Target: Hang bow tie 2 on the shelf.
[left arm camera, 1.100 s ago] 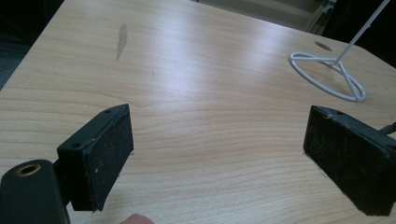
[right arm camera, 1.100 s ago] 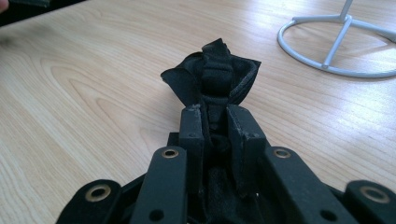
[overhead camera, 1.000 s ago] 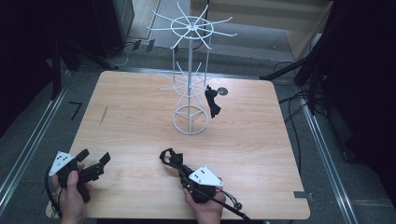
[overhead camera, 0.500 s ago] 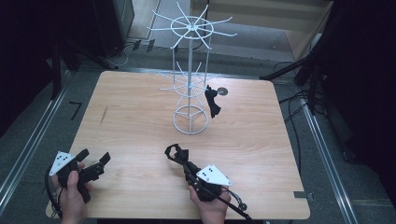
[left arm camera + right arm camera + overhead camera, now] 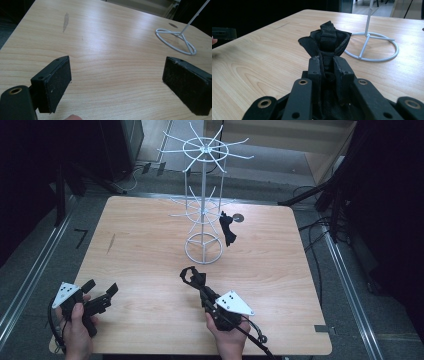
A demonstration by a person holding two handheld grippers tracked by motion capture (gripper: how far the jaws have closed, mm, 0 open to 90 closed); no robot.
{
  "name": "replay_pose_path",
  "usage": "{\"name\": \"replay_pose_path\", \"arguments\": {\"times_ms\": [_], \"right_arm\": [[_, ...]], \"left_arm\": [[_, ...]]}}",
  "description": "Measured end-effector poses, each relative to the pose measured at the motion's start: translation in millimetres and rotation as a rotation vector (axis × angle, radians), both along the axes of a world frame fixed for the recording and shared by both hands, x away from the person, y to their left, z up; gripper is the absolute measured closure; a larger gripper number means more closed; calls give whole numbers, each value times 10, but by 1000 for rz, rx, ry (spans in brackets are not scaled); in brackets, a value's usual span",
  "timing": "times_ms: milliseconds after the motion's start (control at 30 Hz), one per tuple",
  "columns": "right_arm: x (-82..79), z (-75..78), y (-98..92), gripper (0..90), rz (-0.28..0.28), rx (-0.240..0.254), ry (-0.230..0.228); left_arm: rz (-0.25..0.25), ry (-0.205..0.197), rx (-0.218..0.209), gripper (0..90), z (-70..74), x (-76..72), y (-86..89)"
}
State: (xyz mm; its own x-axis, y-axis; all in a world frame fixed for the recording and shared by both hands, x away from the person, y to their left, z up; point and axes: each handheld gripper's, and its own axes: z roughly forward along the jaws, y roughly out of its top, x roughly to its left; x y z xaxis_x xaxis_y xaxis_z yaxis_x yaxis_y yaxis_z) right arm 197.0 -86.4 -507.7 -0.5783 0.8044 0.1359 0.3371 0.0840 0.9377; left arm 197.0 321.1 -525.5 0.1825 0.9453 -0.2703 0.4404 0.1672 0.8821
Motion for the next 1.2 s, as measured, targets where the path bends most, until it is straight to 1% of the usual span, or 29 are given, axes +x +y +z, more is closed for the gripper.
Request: {"name": "replay_pose_path", "arguments": {"times_ms": [400, 533, 833, 1200], "right_arm": [[-4, 95, -86, 781, -22, 9, -32], [-14, 137, -114, 781, -32, 21, -39], [-42, 307, -117, 782, -44, 26, -81], [-47, 488, -149, 782, -51, 43, -114]], "left_arm": [[1, 1, 2, 93, 1, -1, -2], [0, 1, 2, 94, 1, -1, -2], [-1, 1, 2, 93, 1, -1, -2], [-2, 3, 5, 94, 2, 0, -2]]}}
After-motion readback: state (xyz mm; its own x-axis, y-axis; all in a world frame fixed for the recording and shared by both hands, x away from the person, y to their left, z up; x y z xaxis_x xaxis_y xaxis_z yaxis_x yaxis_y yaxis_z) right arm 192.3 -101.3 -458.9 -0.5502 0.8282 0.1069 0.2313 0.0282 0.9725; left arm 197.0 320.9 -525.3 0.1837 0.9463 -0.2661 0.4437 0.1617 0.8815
